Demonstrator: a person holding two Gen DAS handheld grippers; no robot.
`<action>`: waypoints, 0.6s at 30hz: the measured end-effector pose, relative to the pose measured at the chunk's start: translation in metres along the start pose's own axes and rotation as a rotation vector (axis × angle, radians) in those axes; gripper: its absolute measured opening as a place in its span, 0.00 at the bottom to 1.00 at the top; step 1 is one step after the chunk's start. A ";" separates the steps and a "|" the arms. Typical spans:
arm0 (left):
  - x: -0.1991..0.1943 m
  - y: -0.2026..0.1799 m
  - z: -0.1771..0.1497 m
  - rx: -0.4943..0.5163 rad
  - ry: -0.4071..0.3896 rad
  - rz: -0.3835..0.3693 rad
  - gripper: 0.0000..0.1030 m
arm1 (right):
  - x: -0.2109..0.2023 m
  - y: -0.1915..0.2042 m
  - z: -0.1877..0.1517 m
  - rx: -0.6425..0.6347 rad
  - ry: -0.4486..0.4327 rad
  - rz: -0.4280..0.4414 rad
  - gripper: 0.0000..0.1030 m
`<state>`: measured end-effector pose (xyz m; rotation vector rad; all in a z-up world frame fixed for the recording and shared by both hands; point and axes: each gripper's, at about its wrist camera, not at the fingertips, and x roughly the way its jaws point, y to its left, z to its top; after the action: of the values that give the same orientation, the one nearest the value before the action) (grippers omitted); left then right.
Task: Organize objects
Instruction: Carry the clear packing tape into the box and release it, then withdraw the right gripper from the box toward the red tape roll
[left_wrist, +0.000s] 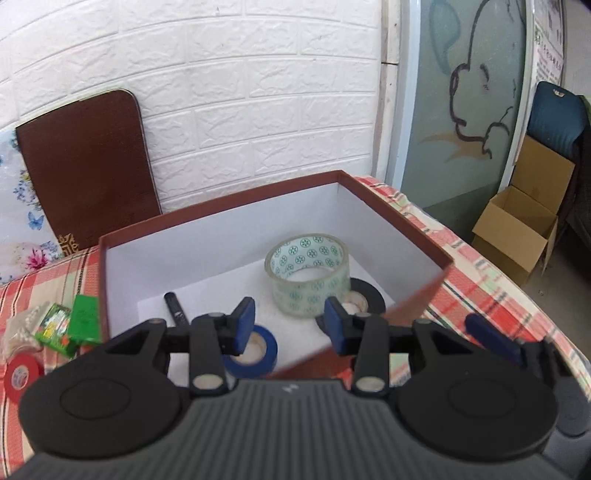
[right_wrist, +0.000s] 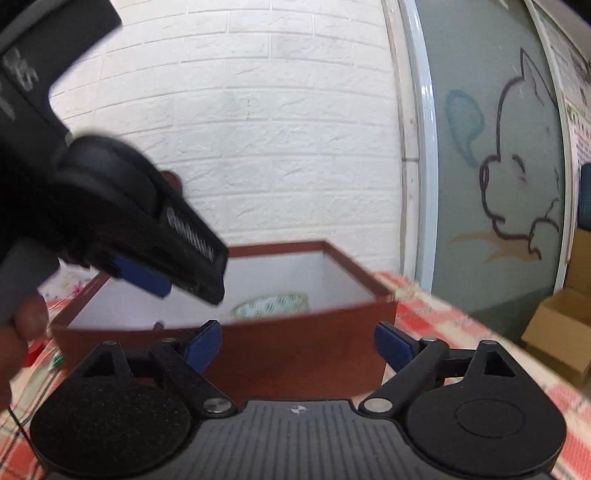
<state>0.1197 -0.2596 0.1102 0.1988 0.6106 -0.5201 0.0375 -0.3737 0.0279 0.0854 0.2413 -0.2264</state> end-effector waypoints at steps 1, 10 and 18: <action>-0.008 0.003 -0.005 -0.003 -0.004 -0.002 0.43 | -0.002 0.000 -0.005 -0.005 0.033 0.013 0.89; -0.037 0.064 -0.090 -0.106 0.086 0.098 0.45 | 0.009 0.074 -0.052 -0.093 0.337 0.182 0.88; -0.030 0.150 -0.143 -0.250 0.198 0.275 0.45 | -0.004 0.141 -0.061 -0.240 0.382 0.295 0.85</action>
<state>0.1061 -0.0728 0.0169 0.0955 0.8208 -0.1562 0.0526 -0.2291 -0.0223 -0.0755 0.6282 0.1161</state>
